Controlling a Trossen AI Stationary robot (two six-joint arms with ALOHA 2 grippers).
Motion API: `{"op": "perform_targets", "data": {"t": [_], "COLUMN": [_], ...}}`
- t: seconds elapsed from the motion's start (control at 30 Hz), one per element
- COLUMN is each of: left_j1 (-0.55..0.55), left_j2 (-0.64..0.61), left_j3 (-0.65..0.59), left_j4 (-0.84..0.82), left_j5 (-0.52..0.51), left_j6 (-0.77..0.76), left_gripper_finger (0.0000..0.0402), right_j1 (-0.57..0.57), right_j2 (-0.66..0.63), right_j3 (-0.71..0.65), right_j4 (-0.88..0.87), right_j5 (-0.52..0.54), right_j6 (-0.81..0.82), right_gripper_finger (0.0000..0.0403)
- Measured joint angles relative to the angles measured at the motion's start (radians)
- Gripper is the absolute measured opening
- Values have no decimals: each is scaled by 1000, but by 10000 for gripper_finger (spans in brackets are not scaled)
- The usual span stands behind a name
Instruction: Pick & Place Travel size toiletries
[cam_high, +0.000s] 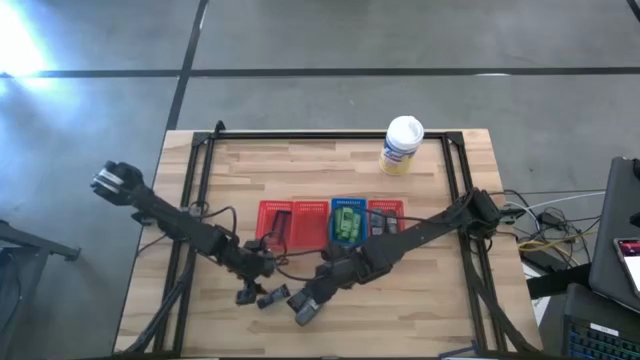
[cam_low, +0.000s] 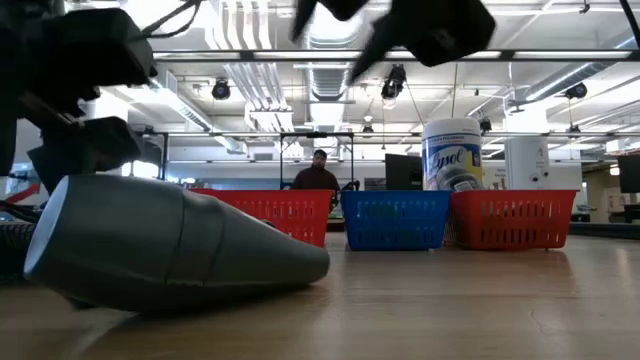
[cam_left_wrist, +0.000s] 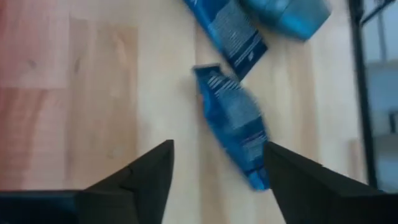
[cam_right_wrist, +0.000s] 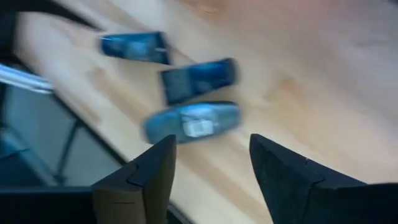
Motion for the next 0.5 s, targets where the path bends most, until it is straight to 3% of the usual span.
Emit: {"op": "perform_targets", "data": {"t": [0.23, 0.5], "left_j1": [-63, -130], "left_j2": [34, 165], "left_j3": [86, 204], "left_j4": [-45, -162], "left_j5": [-180, -190], "left_j6": [-141, -198], "left_gripper_finger": [276, 277], "right_j1": [33, 92], "right_j2": [0, -2], "right_j3": [0, -5], "right_j4": [-224, -433], "right_j5": [15, 102], "right_j6": [-94, -152], "right_gripper_finger": [237, 273]}}
